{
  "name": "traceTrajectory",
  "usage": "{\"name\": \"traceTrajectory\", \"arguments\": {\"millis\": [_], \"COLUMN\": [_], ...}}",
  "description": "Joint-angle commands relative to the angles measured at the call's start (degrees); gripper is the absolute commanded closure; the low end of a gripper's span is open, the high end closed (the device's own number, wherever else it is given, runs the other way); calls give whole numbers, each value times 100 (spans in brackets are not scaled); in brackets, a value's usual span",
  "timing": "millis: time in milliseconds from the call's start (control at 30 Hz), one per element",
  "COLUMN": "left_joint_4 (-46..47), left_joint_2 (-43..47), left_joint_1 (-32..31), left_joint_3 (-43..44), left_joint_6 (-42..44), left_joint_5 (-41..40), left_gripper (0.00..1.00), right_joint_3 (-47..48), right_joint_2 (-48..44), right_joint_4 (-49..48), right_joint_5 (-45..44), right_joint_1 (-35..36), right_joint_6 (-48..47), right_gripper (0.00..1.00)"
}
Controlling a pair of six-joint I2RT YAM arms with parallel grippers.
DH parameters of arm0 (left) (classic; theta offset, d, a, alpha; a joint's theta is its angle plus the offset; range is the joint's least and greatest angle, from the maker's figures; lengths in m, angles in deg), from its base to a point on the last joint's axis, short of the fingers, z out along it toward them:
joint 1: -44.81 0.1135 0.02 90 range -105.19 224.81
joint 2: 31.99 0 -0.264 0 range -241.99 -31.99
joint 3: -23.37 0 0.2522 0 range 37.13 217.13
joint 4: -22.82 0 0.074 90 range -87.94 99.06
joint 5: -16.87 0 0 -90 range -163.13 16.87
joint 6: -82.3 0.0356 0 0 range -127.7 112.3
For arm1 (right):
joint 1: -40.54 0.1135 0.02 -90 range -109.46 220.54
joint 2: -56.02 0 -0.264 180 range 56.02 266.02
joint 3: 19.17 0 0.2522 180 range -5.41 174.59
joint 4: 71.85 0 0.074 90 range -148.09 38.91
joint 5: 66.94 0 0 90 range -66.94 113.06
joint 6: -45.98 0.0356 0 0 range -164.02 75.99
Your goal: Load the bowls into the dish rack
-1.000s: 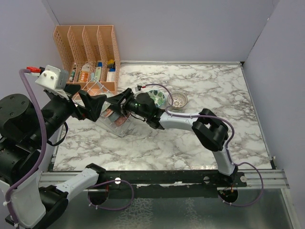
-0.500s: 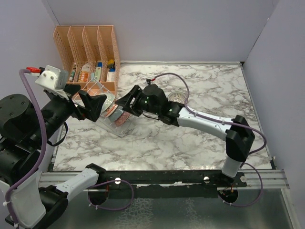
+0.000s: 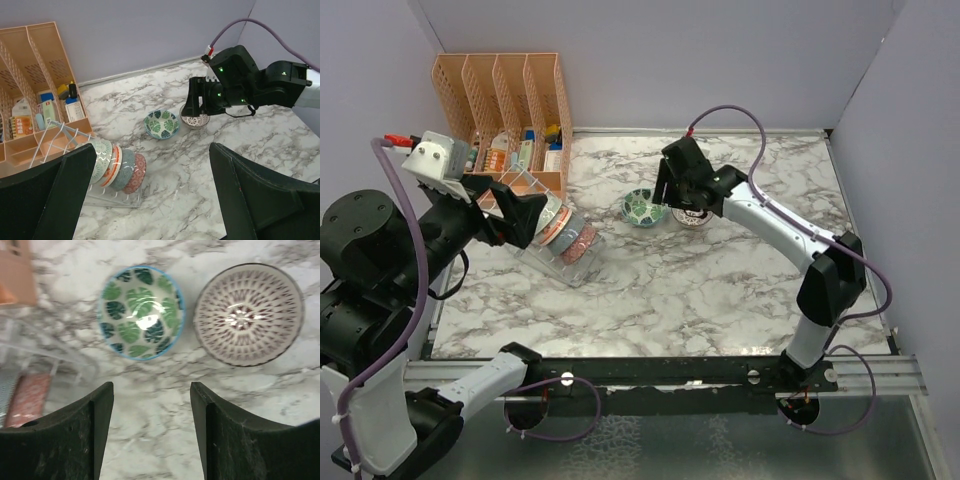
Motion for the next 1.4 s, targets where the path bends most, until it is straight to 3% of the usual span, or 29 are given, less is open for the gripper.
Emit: {"name": "traceTrajectory", "arguments": {"millis": [0,233,467,633,733,867,933,1033,1267,1367], "left_joint_4": [269,404,558,587,572,537,498,432,357,328], "left_joint_2": [-60,-119,-151,-167,-171,-175,-162,-136,-86,-90], "left_joint_1": [-35,-36,-30,-36,-34,-36,-36,-33,-43,-37], "left_joint_3": [-120,-390,-563,-621,-647,-600,-568,-522,-337,-215], "left_joint_6": [-117,-156,-181,-140,-119,-109,-87,-64,-23,-26], "left_joint_5": [-238,-395,-504,-587,-615,-636,-654,-673,-588,-521], "left_gripper": [1,1,1,1,1,1,1,1,1,1], "right_joint_3": [-139,-119,-160,-170,-99,-70,-126,-165,-43,47], "right_joint_2": [436,892,1295,1546,1698,1798,1772,1637,547,2], "right_joint_4": [508,-120,-425,-612,-612,-537,-536,-426,-298,-580], "right_joint_5": [-237,-385,-115,-49,-85,-142,-148,-228,57,977], "right_joint_1": [-350,-458,-484,-520,-524,-520,-524,-521,-520,-516], "right_joint_6": [-1611,-2959,-3567,-3544,-3469,-3371,-3308,-3089,-2515,-2182], "right_gripper": [38,40,43,50,66,69,77,97,99,99]}}
